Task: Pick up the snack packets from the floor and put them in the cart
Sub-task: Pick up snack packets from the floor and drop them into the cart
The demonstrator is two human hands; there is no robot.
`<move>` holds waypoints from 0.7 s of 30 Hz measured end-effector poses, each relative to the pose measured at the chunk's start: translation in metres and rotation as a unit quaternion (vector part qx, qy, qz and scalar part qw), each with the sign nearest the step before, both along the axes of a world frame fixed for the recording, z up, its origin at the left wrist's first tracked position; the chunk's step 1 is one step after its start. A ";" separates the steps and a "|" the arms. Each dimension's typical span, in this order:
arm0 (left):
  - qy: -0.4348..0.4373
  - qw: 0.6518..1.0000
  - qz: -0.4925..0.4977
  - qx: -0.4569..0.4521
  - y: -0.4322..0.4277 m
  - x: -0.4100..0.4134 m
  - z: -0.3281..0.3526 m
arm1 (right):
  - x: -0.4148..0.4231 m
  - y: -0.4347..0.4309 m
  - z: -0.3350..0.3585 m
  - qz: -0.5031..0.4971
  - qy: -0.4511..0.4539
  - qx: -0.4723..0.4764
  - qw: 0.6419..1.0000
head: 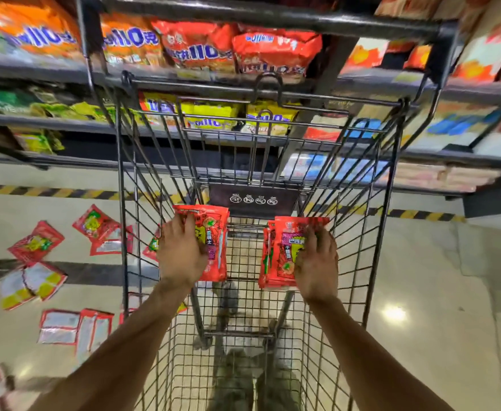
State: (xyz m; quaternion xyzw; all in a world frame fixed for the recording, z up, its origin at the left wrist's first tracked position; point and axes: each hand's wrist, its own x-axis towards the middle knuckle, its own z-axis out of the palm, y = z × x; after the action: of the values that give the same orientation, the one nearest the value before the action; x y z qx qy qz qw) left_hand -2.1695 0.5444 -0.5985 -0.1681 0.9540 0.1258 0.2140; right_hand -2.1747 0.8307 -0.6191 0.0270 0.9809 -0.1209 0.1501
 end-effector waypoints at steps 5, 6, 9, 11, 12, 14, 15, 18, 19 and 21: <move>-0.022 0.991 -0.122 -0.049 0.000 0.015 0.056 | 0.007 0.000 0.067 0.057 -0.037 0.015 0.998; -0.020 0.989 -0.137 -0.059 0.001 0.021 0.072 | 0.011 -0.002 0.083 0.070 -0.049 0.031 0.996; -0.012 0.984 -0.166 -0.069 0.008 0.039 0.124 | 0.025 -0.011 0.141 0.098 -0.055 0.059 0.992; -0.002 0.986 -0.160 -0.051 0.010 0.054 0.158 | 0.038 -0.018 0.179 0.112 -0.049 0.065 0.990; 0.006 0.987 -0.154 -0.044 0.010 0.062 0.176 | 0.046 -0.020 0.197 0.118 -0.039 0.062 0.990; 0.024 0.988 -0.149 -0.041 0.008 0.083 0.209 | 0.064 -0.026 0.230 0.125 -0.024 0.049 0.991; 0.032 0.988 -0.146 -0.045 0.008 0.095 0.226 | 0.074 -0.029 0.244 0.132 -0.024 0.050 0.990; 0.052 0.990 -0.118 -0.051 0.006 0.138 0.269 | 0.108 -0.039 0.284 0.162 -0.003 0.056 0.985; 0.058 0.991 -0.104 -0.054 0.005 0.155 0.282 | 0.120 -0.041 0.296 0.175 0.014 0.056 0.983; 0.064 0.992 -0.084 -0.070 0.001 0.192 0.305 | 0.146 -0.048 0.315 0.202 0.033 0.058 0.977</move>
State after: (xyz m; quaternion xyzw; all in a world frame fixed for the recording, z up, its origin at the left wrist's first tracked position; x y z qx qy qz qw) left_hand -1.9778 0.5450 -0.2935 -0.0940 0.9829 0.0504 0.1501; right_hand -2.0283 0.7830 -0.3039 -0.1673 0.9758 -0.0316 0.1372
